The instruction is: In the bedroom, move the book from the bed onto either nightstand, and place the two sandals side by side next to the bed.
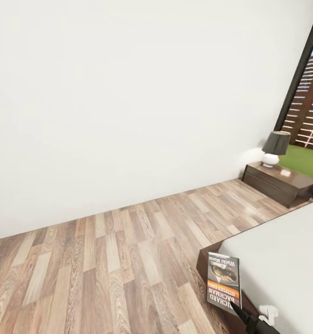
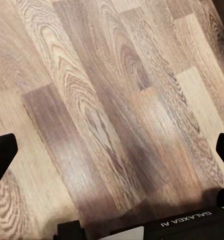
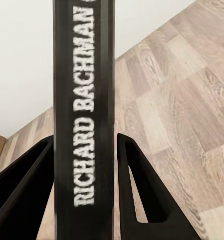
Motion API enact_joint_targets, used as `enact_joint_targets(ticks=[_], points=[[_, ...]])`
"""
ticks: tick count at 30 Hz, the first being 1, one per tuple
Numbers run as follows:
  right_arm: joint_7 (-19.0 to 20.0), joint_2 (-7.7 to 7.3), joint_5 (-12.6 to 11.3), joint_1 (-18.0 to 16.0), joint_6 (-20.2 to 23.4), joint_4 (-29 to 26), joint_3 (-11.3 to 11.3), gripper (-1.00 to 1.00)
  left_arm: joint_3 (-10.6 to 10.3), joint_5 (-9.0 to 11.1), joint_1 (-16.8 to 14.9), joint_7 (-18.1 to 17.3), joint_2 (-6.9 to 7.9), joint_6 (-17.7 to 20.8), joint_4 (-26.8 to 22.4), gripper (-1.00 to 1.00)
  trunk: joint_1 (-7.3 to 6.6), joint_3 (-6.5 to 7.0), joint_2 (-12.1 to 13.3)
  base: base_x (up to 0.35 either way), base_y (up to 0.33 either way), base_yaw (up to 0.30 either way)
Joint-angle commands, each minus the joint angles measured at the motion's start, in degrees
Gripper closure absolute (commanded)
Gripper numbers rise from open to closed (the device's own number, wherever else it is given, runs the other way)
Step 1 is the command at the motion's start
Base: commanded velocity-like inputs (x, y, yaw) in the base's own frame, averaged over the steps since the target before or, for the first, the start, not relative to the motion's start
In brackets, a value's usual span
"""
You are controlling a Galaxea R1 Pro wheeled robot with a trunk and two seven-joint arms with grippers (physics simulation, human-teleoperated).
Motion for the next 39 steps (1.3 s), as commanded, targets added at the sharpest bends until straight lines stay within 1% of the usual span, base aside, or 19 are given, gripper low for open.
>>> enact_joint_targets(ticks=[1, 13, 19, 39], points=[[0.2, -0.04, 0.3, -0.1, -0.3, 0.2, -0.7, 1.0, -0.3, 0.6, -0.1, -0.3, 0.01, -0.1, 0.1, -1.0, 0.0, -0.06, 0.0, 0.0, 0.0, 0.292], [0.2, -0.04, 0.2, -0.1, -0.3, 0.2, -0.7, 1.0, -0.3, 0.6, -0.1, -0.3, -0.09, -0.1, 0.1, -1.0, 0.0, -0.06, 0.0, 0.0, 0.0, 0.292], [0.2, -0.04, 0.2, -0.1, -0.4, 0.2, -0.7, 1.0, -0.3, 0.6, -0.1, -0.3, -0.48, -0.1, 0.1, -1.0, 0.0, -0.06, 0.0, 0.0, 0.0, 0.292], [0.2, -0.04, 0.2, -0.1, -0.3, 0.2, -0.7, 1.0, -0.3, 0.6, -0.1, -0.2, -0.87, -0.1, 0.1, -1.0, 0.0, -0.06, 0.0, 0.0, 0.0, 0.292]])
